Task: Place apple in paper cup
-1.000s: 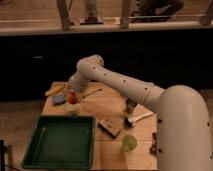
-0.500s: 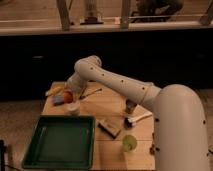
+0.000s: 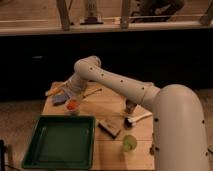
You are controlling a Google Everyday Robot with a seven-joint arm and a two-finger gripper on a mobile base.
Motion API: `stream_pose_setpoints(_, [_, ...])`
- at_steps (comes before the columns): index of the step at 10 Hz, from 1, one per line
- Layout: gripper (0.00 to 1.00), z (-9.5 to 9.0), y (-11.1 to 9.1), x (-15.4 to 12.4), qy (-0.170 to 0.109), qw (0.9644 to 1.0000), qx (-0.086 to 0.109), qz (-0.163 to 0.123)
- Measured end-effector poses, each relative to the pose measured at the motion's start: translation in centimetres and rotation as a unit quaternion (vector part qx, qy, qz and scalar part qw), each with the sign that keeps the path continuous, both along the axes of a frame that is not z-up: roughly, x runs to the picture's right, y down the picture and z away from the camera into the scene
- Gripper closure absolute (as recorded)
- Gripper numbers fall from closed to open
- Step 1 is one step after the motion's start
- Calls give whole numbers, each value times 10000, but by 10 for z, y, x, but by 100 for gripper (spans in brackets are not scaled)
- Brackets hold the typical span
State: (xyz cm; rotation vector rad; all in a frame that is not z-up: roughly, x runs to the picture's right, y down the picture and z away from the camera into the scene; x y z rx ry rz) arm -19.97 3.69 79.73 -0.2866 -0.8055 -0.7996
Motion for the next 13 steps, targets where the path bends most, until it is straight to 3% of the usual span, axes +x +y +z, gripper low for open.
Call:
stream_pose_setpoints(7, [20,2,-4,3,58,10000,6,-22])
stream_pose_setpoints(13, [20,12,-33,32,448,9983,261,277])
